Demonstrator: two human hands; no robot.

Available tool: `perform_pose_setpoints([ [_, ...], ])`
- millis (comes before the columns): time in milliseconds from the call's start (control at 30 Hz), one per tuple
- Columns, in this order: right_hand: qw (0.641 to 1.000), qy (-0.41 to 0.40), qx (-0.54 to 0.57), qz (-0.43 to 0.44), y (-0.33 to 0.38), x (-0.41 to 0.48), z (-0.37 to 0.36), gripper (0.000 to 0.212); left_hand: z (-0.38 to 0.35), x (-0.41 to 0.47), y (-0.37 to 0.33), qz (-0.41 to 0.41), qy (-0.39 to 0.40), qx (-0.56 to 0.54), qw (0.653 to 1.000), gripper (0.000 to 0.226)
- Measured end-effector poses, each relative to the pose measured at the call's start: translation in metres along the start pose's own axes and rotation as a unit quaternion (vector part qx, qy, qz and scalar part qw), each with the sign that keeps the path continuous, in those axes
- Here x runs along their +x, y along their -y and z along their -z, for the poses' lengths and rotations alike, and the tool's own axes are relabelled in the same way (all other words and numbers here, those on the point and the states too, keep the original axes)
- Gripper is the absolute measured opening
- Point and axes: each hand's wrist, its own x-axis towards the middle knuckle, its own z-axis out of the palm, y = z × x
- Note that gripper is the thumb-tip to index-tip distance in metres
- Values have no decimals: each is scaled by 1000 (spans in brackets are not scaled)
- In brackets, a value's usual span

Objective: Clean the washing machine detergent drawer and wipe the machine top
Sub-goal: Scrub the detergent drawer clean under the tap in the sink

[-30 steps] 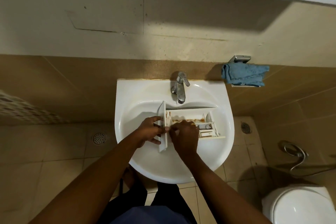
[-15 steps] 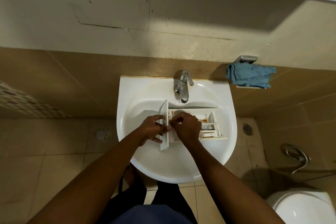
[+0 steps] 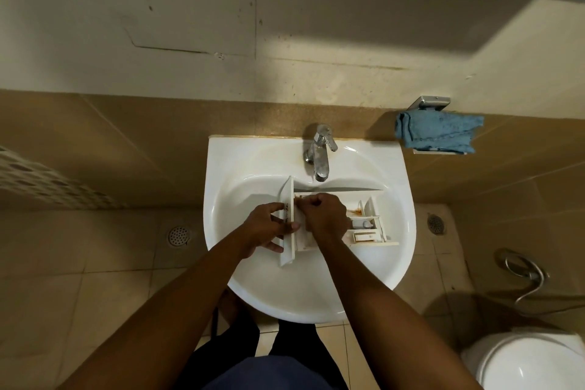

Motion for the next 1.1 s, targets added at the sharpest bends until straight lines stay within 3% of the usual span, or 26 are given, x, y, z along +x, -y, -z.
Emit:
perform_pose_setpoints([
  [100,999,-10,-22,-39,6,4,-2,43,1,0,-1,2,0,-5,1000,83],
  [267,998,-7,-70,-4,2,-3,2,41,2,1,1,0,3,-2,1000,83],
  [467,995,-12,-95,-27,24,12,6,57,2,2,1,-2,-1,-1,1000,83],
  [667,996,10,-82,26,3,3,4,33,2,1,2,1,-4,-8,1000,85],
  [867,996,-22,-86,31,11,9,0,48,1,2,1,-1,-4,0,1000,84],
  [1033,993,55,-2,104,-18,9,7,13,1,3,1,0,-2,1,1000,82],
  [1100,993,70,18,97,-22,12,8,13,1,3,0,0,-2,3,1000,82],
])
